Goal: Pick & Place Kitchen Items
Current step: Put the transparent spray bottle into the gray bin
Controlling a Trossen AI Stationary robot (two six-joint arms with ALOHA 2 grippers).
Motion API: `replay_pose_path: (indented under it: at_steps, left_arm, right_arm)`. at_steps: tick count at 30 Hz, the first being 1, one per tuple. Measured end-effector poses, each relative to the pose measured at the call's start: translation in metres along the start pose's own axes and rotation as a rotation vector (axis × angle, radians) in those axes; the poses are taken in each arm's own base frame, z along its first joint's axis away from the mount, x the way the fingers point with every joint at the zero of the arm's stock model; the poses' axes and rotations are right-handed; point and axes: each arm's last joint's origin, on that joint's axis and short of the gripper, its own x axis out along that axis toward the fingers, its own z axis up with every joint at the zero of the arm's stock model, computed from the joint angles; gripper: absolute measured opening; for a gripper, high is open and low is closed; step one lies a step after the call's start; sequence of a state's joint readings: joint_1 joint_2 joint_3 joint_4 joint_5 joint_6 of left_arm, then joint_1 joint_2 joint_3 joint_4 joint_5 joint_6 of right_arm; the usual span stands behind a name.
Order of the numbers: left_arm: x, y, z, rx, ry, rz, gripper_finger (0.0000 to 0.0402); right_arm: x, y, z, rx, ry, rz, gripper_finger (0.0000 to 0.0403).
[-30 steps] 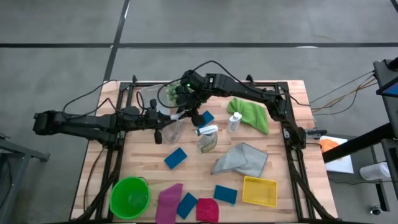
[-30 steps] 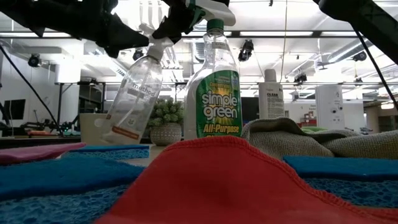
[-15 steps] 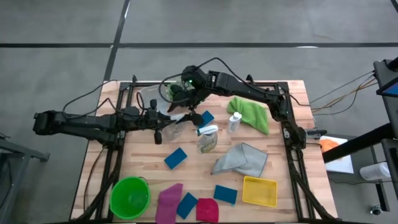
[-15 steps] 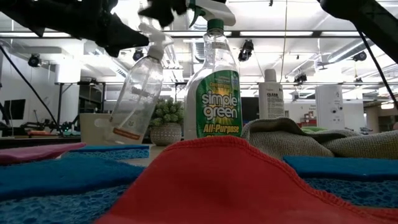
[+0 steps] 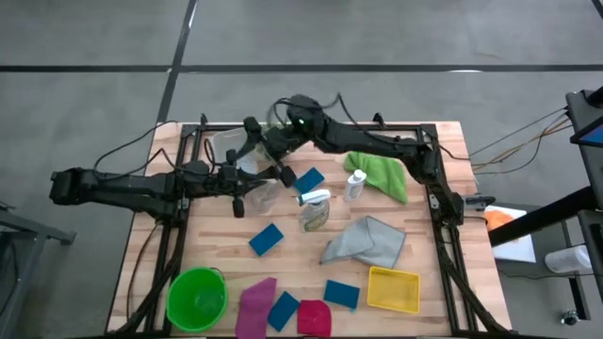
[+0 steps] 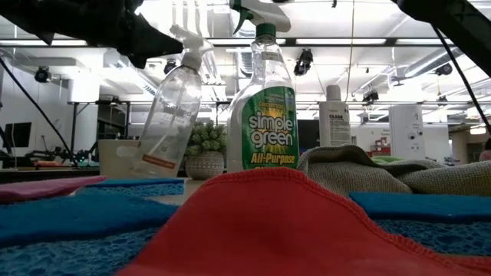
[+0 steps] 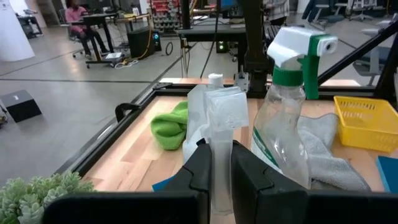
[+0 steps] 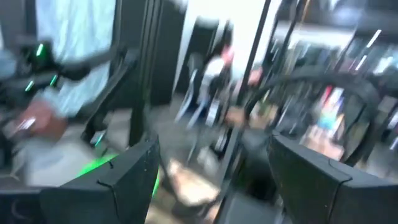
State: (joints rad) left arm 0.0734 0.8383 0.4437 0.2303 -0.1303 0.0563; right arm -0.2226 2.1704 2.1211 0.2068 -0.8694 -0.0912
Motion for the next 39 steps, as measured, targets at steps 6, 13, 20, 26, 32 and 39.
replay_pose_path:
  at_steps: [6, 13, 20, 26, 32, 39]
  left_arm:
    - [0.0, 0.0, 0.0, -0.003, -0.017, 0.001, 0.0026]
    - [0.0, 0.0, 0.0, -0.006, -0.017, 0.001, 0.0026]
    - [0.0, 0.0, 0.002, -0.01, -0.038, 0.003, 0.0026]
    - [-0.007, 0.002, 0.008, -0.017, -0.087, 0.037, 0.0026]
    - [-0.025, 0.007, 0.018, -0.032, -0.158, 0.105, 0.0026]
    - [-0.047, 0.013, 0.025, -0.051, -0.214, 0.198, 0.0026]
  right_arm:
    - [-0.029, 0.004, -0.013, -0.106, -0.406, -0.074, 0.029]
    - [-0.088, 0.007, -0.007, -0.024, -0.419, -0.113, 0.029]
    - [-0.148, 0.045, -0.003, -0.063, -0.332, -0.249, 0.029]
    - [-0.185, 0.099, -0.01, -0.092, -0.216, -0.425, 0.029]
    - [-0.209, 0.146, -0.022, -0.055, -0.175, -0.479, 0.029]
    - [-0.229, 0.182, -0.04, -0.025, -0.146, -0.522, 0.029]
